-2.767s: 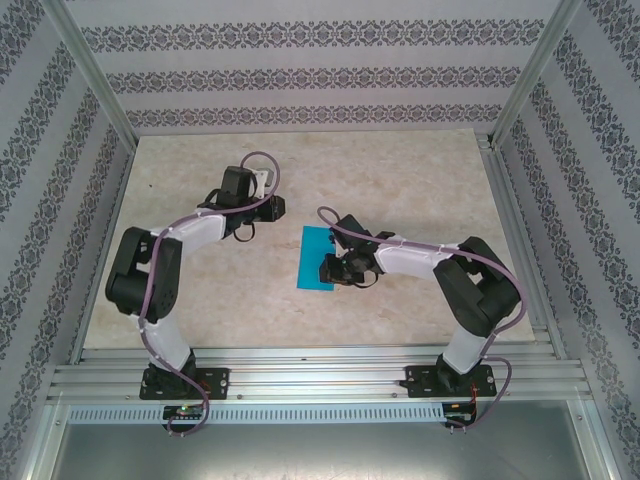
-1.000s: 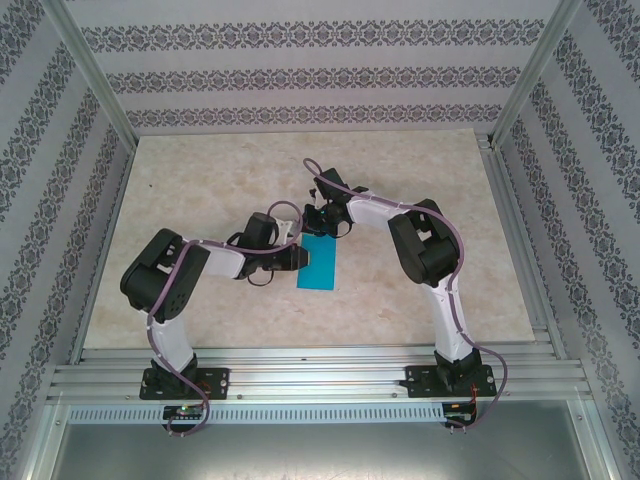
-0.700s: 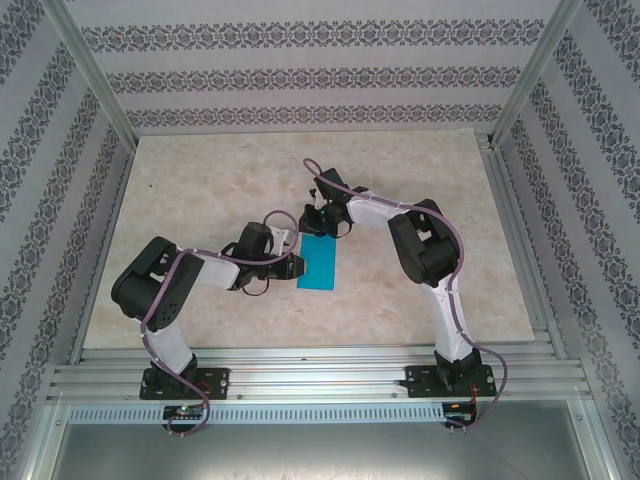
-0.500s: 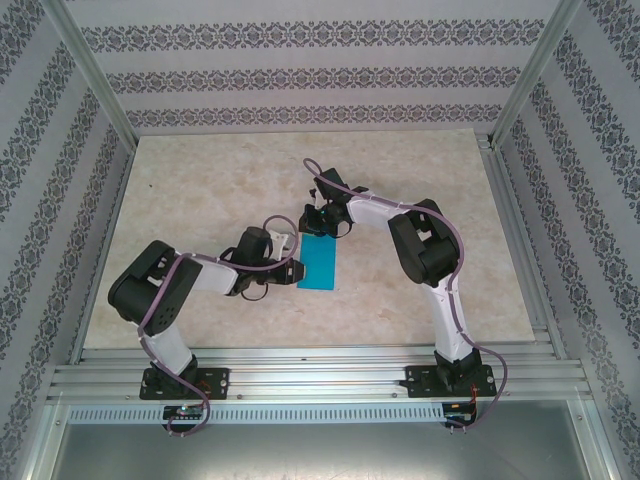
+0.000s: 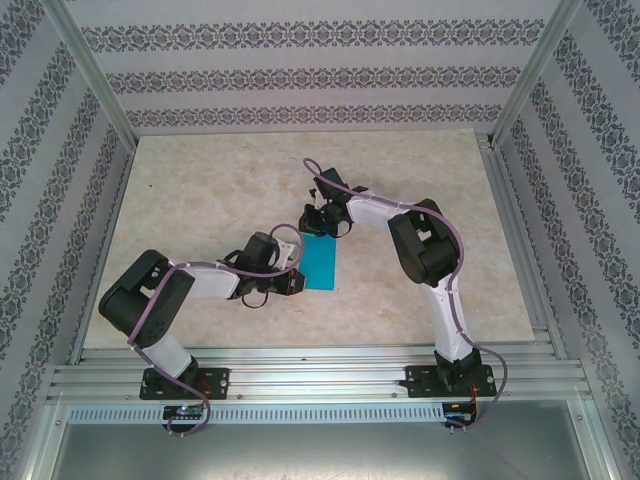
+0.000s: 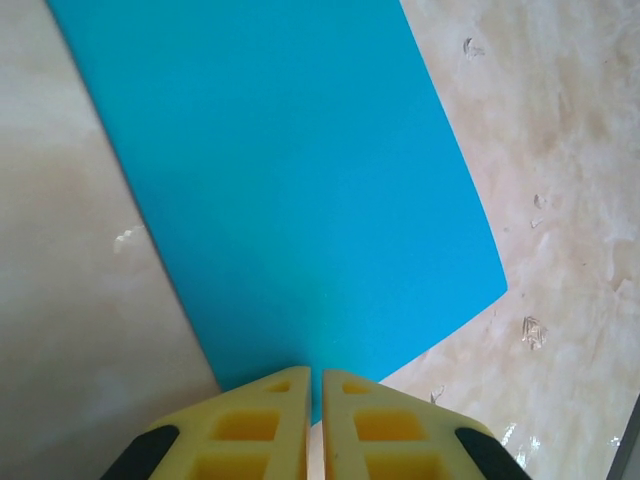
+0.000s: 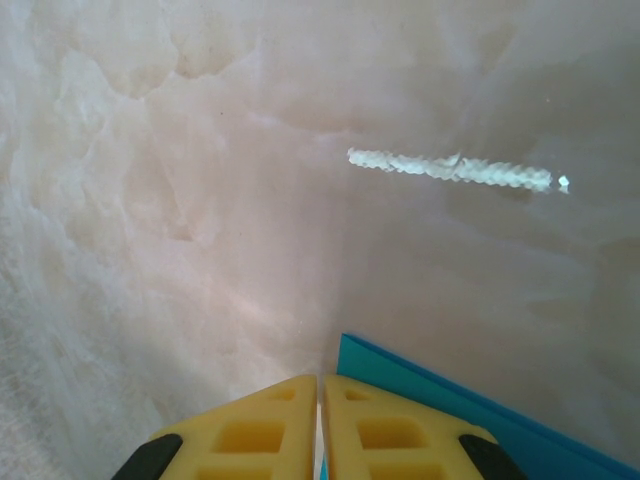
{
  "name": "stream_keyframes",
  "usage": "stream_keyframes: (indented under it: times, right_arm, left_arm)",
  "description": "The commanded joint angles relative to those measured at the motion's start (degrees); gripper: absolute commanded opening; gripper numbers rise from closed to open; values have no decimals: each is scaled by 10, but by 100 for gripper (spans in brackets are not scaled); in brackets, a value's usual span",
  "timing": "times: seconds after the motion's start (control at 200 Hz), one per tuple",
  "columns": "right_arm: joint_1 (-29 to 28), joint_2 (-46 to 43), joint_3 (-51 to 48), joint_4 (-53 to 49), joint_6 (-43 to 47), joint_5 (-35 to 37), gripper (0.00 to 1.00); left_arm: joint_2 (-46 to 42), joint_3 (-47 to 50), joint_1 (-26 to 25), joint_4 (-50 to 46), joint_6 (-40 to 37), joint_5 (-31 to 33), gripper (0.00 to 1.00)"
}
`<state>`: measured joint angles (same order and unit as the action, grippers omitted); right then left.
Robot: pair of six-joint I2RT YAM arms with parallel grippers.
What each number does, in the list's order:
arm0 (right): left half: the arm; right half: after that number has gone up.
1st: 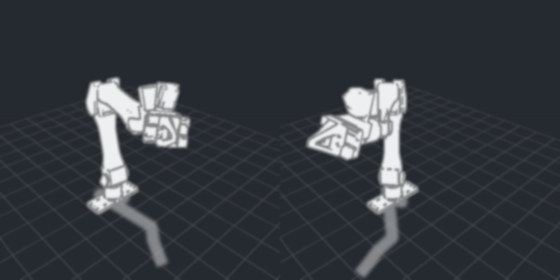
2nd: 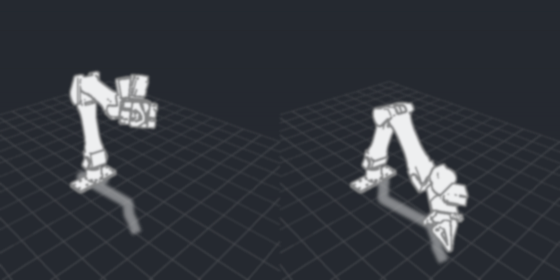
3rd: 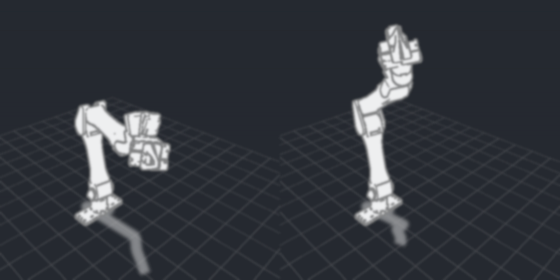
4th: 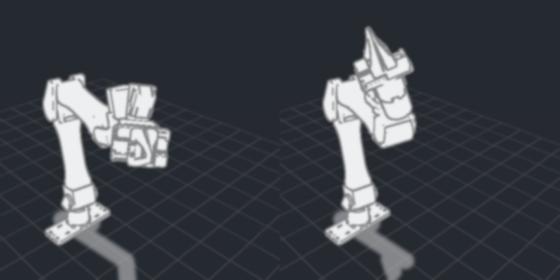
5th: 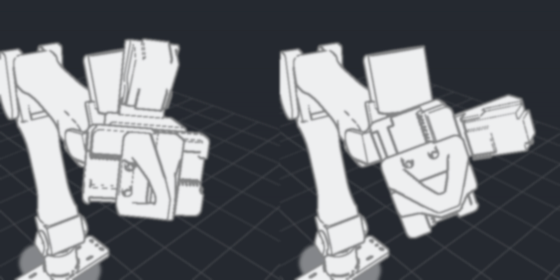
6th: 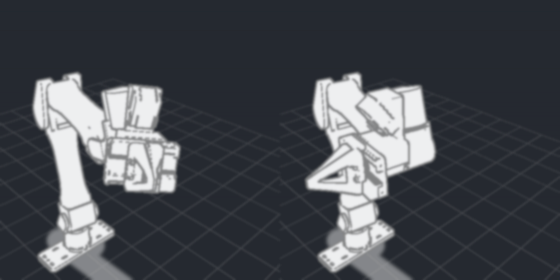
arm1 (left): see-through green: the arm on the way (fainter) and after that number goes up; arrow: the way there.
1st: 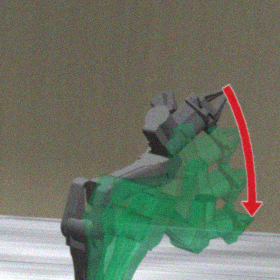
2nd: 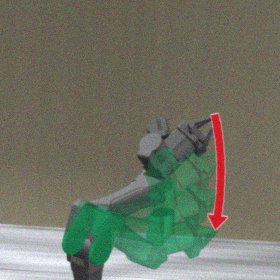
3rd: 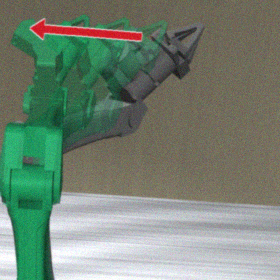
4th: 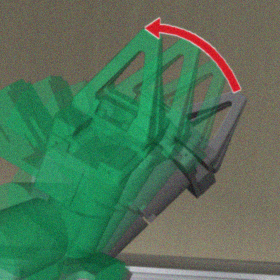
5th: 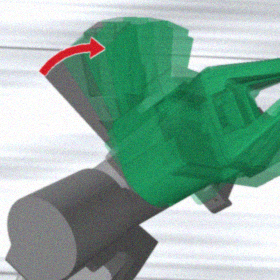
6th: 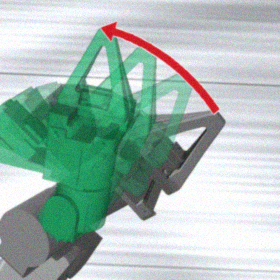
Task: Fold a paper plane with a square sheet of paper (fold left side to right side)
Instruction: First fold in half a square sheet of paper at the center of the table, then fold the triangle a second time at the center of the table.
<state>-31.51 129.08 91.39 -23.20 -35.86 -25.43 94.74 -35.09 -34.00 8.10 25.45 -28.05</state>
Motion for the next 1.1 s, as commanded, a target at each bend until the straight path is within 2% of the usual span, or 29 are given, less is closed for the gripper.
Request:
stream_keyframes:
  times: [0.0, 0.135, 0.28, 0.38, 0.45, 0.525, 0.599, 0.689, 0.919, 1.094]
  right_arm:
    - [-6, 22, 6, -31, 8, 24, 12]
    - [-5, 20, 5, -26, 10, 19, 12]
    - [-6, -7, 3, 1, 10, -4, 15]
    - [-4, -42, 9, -2, 18, -2, 22]
    - [0, -73, 7, -6, 22, 3, 27]
    - [5, -112, -13, -7, 26, 14, 34]
    - [11, -157, -52, -4, 28, 29, 40]
    - [16, -213, -120, 6, 19, 43, 44]
    - [7, -340, -362, 111, -91, 41, 43]
    - [-18, -370, -441, 148, -149, 36, 41]
  left_arm:
    - [3, 27, -19, -116, -10, -6, 13]
    - [-19, 58, -23, -95, 11, -24, 12]
    - [-92, 52, -23, -111, 24, -29, 14]
    - [-149, 14, -22, -151, 13, -11, 17]
    - [-175, -16, -18, -183, 4, 20, 25]
    - [-189, -36, -10, -185, 4, 41, 29]
    - [-186, -47, -1, -170, 16, 64, 33]
    - [-156, -60, 10, -146, 30, 60, 38]
    - [-76, -78, 16, -76, 54, 49, 37]
    - [-45, -76, 16, -37, 41, 52, 37]
